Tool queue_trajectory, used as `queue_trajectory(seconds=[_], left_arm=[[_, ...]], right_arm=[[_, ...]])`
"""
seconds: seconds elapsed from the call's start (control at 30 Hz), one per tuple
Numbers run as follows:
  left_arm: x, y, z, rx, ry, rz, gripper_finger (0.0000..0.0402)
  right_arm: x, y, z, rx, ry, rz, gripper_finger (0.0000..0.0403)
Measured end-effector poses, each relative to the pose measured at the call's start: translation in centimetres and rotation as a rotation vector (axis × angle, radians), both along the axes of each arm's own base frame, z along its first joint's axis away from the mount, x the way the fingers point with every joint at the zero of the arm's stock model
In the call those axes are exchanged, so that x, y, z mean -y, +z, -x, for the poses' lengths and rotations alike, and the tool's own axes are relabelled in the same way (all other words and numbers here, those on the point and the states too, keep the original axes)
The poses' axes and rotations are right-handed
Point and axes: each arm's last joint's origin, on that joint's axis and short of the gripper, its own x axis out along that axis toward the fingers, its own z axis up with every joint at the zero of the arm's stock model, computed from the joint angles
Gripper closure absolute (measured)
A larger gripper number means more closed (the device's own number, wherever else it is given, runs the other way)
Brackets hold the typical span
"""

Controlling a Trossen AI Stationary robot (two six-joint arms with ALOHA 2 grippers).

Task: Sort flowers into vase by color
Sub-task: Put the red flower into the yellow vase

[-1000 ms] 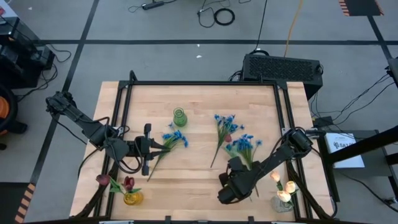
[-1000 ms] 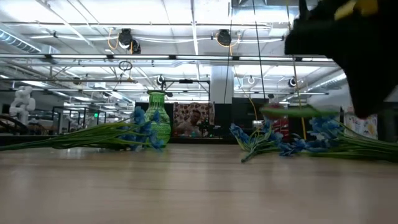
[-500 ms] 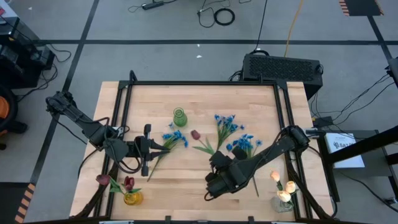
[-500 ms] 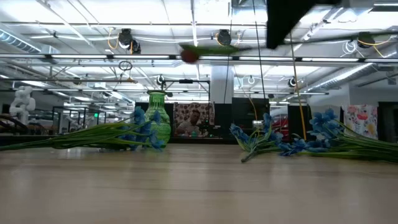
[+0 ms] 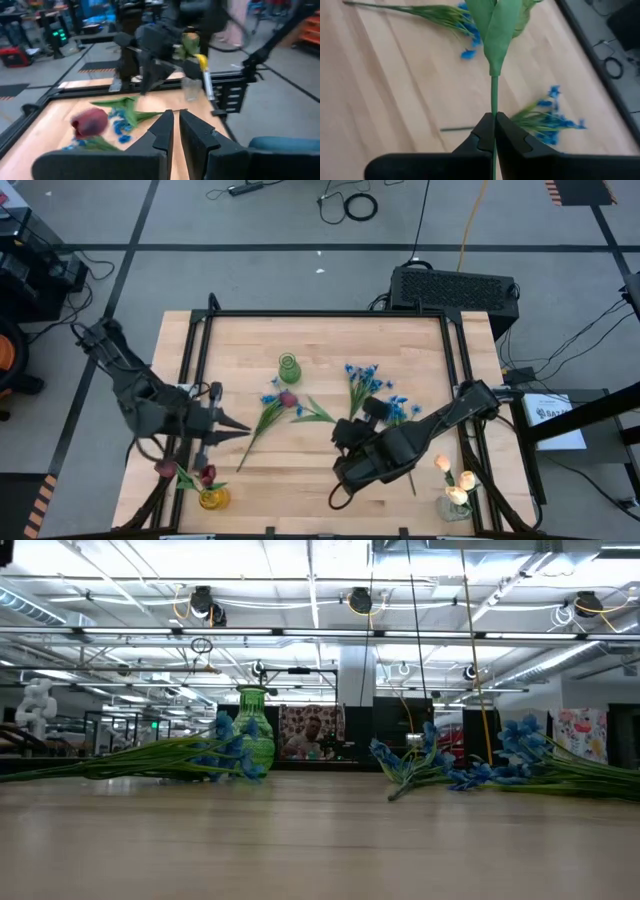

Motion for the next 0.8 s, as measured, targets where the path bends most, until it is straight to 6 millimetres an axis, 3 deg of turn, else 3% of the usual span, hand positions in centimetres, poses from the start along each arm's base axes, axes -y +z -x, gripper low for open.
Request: queue_trajectory(seconds=[0.17, 0.3, 0.67, 0.8], left_arm=[[-0.1, 0.7, 1.0, 0.036, -0.016, 0.014, 0.0362], [-0.2, 0.7, 1.1, 0.043, 0.033, 0.011, 0.0362], [0.0, 0.4, 1.0, 0.053, 0.092, -0.002, 0.0362], [0.1, 0.8, 0.9, 0.086, 0.093, 0.041, 0.0362]], right_arm=[[0.1, 1.4, 1.5, 0.042, 0.002, 0.041, 0.0402], [-0.1, 1.6, 1.2, 0.145, -0.022, 0.108, 0.0402], [-1.2, 4.8, -3.9, 0.574, 0.088, 0.191, 0.0402], [-1.1, 4.8, -6.1, 0.659, 0.103, 0.208, 0.0402]])
